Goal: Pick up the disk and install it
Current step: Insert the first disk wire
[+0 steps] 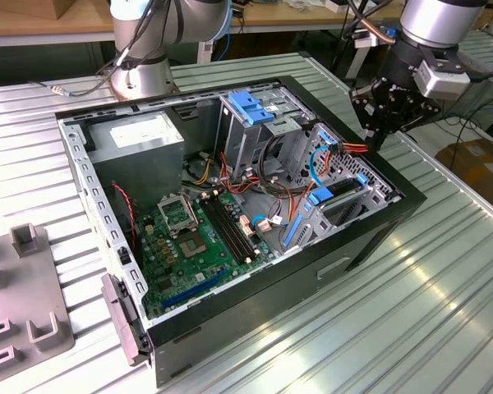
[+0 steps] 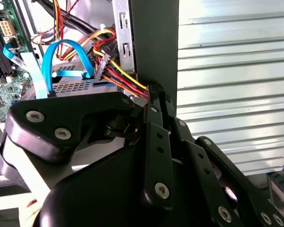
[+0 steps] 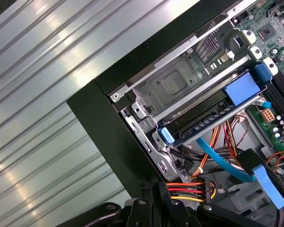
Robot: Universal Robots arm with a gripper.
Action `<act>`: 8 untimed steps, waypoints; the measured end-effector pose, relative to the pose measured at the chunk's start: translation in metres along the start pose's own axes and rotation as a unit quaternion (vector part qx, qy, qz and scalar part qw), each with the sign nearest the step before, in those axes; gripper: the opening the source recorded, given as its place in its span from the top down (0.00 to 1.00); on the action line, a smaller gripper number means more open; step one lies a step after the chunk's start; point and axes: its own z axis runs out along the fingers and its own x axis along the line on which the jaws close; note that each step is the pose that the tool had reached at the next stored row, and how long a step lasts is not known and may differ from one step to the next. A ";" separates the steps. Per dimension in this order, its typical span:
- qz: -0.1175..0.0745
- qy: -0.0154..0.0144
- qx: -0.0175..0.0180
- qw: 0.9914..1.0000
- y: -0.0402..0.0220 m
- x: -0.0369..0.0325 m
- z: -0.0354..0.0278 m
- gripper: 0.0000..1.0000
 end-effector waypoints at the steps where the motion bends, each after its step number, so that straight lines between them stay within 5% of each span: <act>1: 0.000 0.000 0.000 1.000 0.0000 0.0001 -0.0010 0.84; 8: 0.002 0.000 0.000 1.000 0.0009 -0.0013 -0.0018 0.84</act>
